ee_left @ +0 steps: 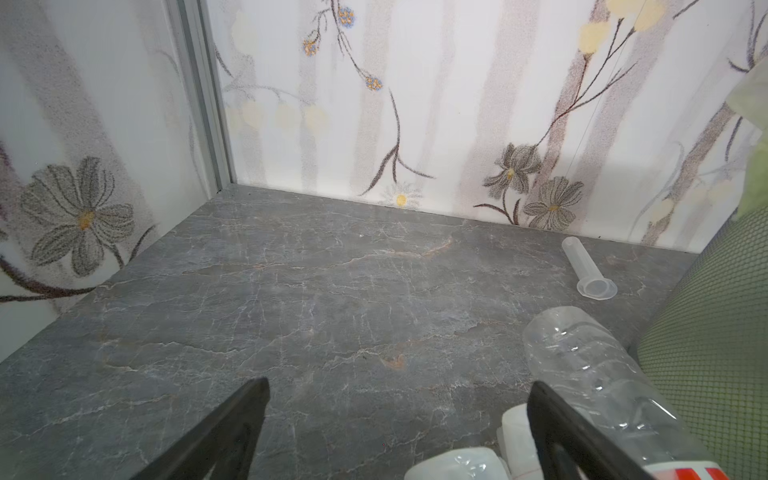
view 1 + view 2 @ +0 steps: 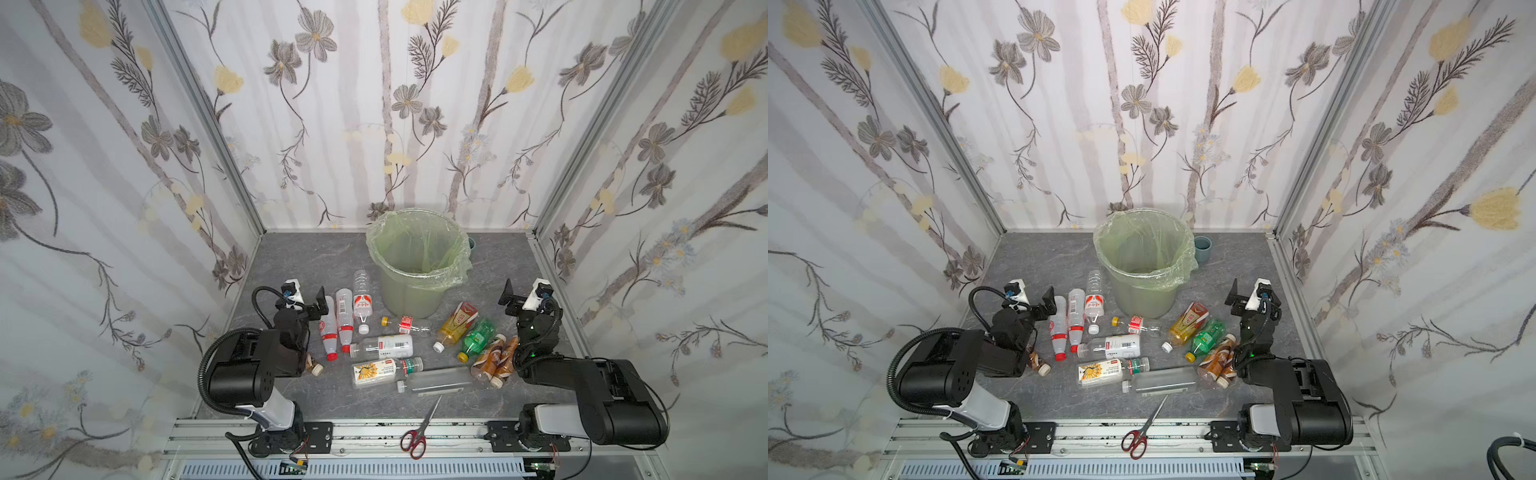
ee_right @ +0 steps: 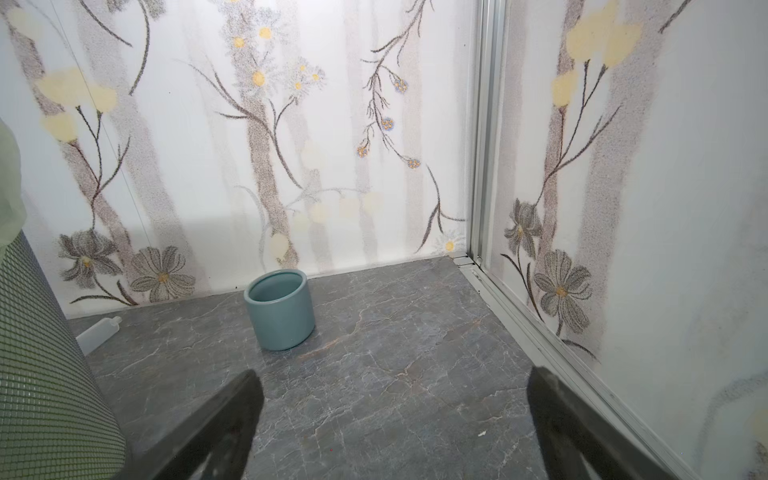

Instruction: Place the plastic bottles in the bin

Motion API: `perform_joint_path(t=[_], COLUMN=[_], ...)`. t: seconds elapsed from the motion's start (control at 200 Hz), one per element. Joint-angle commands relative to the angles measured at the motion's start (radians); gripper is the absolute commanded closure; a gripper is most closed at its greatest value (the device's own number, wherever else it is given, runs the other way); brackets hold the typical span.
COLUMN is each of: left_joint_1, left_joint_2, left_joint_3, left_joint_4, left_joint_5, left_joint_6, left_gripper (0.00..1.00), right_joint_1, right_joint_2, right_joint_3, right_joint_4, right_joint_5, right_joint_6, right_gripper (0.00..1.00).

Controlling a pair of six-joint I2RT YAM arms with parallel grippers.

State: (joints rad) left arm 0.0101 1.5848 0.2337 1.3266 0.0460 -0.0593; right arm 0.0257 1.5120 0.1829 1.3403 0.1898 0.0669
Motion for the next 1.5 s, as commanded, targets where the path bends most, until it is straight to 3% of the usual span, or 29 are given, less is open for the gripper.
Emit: perform_joint_path(t=[0.0,1.18,1.305,1.495], left_joint_1=[0.002,0.002,0.003,-0.008], left_joint_2=[0.003,0.001,-0.054,-0.229], left_joint_3=[0.007,0.005,-0.014,-0.057], left_joint_4=[0.017,0.017,0.014,-0.053], left_joint_5=[0.002,0.006,0.0,-0.094], left_joint_6=[0.003,0.002,-0.002,-0.019], left_gripper=[0.0,0.0,0.0,0.0], right_joint_1=[0.001,0.0,0.008,0.024], right_joint_2=[-0.001,-0.006,-0.096,-0.283], right_joint_3=[0.0,-0.001,0.019,0.141], right_joint_4=[0.008,0.009,-0.11,-0.529], right_joint_5=[-0.001,-0.014,0.027,0.14], right_joint_6=[-0.007,-0.008,-0.007,0.075], right_gripper=[0.0,0.0,0.0,0.0])
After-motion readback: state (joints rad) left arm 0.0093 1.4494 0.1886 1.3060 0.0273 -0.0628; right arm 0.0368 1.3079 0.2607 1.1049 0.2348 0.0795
